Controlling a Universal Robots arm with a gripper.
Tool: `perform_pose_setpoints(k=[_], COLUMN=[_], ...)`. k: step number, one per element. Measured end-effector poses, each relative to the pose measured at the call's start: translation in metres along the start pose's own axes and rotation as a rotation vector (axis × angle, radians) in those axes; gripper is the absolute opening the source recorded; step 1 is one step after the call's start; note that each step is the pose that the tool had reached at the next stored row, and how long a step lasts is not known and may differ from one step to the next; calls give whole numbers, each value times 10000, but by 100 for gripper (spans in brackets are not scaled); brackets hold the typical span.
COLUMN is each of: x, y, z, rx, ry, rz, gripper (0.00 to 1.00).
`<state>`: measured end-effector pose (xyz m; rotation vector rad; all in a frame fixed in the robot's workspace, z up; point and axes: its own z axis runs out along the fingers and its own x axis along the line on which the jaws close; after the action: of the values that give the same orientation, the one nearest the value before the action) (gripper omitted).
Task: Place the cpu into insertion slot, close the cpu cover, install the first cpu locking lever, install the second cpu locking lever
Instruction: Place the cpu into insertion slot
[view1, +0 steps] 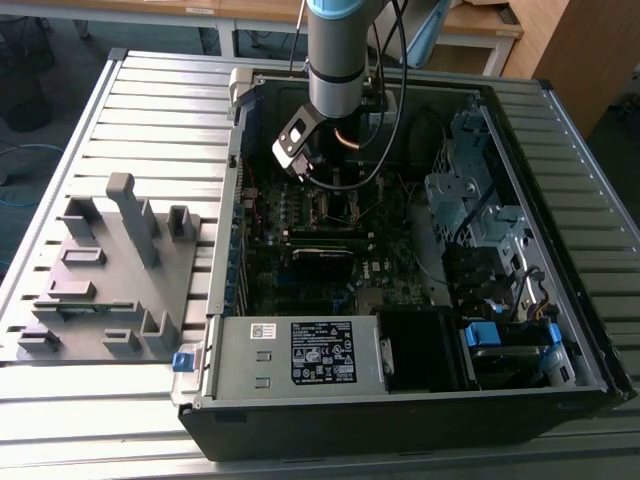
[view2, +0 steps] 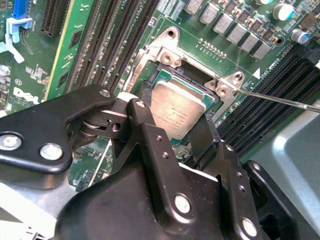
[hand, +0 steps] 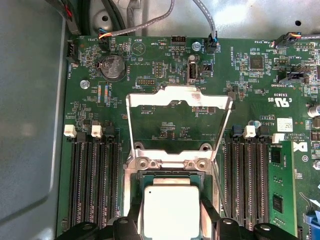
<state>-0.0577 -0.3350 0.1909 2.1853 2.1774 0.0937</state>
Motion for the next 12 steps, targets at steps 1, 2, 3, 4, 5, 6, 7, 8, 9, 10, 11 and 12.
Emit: perform_pose_setpoints(k=[1,2,3,4,5,6,7,8,9,10,11,12], x=[0,0,0,0,0,0,-1,-1,-1,-1,0,0], y=[0,0,0,0,0,-1,-1,-1,-1,-1,-1,-1], z=[0,0,0,0,2,4,6,7,8,10,12,13], rx=[0,0,0,0,0,1,1,3,3,3,2,1], ry=[0,0,0,0,0,-1,-2,-3,-4,-4,-2,-1], rz=[0,0,0,0,0,0,0,0,0,0,0,0], gripper=[54,54,54,54,54,54,54,54,54,54,54,54])
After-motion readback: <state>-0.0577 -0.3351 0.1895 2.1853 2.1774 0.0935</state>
